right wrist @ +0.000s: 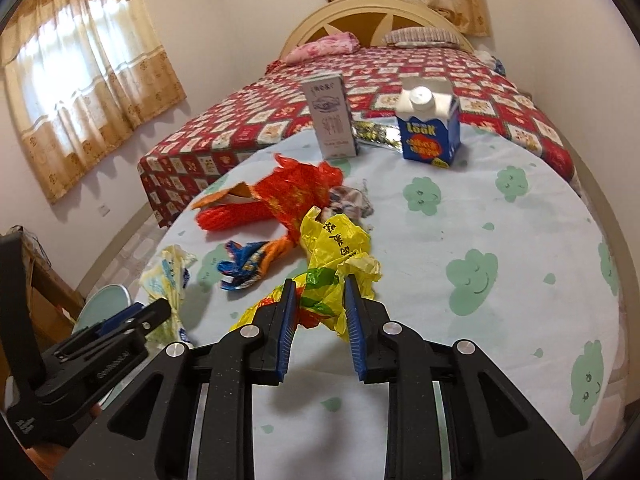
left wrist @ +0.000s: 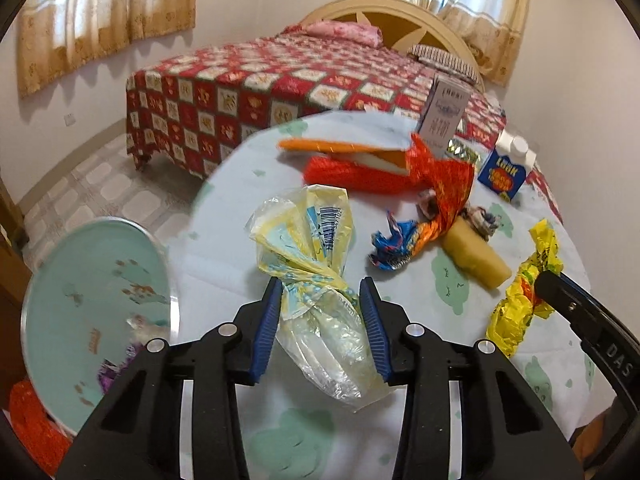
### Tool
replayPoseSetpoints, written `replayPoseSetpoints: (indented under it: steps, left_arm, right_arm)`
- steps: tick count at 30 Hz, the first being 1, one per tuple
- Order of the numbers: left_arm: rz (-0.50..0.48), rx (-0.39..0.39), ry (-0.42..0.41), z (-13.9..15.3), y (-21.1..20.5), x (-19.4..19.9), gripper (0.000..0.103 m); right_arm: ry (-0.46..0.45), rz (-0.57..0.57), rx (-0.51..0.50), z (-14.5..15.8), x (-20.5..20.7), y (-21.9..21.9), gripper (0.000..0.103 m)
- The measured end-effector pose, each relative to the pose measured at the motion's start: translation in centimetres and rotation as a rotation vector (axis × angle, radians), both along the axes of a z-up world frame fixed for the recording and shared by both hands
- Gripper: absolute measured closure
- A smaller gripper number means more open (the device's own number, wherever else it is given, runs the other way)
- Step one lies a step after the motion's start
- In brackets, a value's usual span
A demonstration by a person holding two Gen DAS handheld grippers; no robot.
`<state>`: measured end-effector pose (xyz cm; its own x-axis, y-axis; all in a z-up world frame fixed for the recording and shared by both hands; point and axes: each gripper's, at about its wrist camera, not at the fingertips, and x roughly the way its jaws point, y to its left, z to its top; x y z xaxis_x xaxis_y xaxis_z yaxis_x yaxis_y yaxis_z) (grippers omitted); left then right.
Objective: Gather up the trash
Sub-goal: 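Grasp the yellow-white wrapper with the left tool while the right tool grasps the yellow bag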
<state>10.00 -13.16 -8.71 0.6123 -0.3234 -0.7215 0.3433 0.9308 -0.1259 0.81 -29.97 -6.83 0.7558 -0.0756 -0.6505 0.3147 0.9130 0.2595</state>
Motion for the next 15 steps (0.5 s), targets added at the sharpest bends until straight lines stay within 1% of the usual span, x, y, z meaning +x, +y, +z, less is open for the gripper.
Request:
replayPoseSetpoints:
  steps: [2,8,15]
  left_arm:
    - [0.006,0.020,-0.032,0.9,0.9,-0.5,0.063]
    - [0.039,0.046,-0.068,2.2,3.7,-1.1,0.063]
    - [0.098,0.051,-0.082,2.6,7.4,-1.4,0.063]
  right_arm:
    - [-0.005,0.013,-0.005,0.3,0.0,0.7,0.078]
    - [-0.010,0.065,-0.034,1.1,0.5,3.7,0.078]
    - [-0.010,0.136,-0.064,1.6,1.3,7.7,0.078]
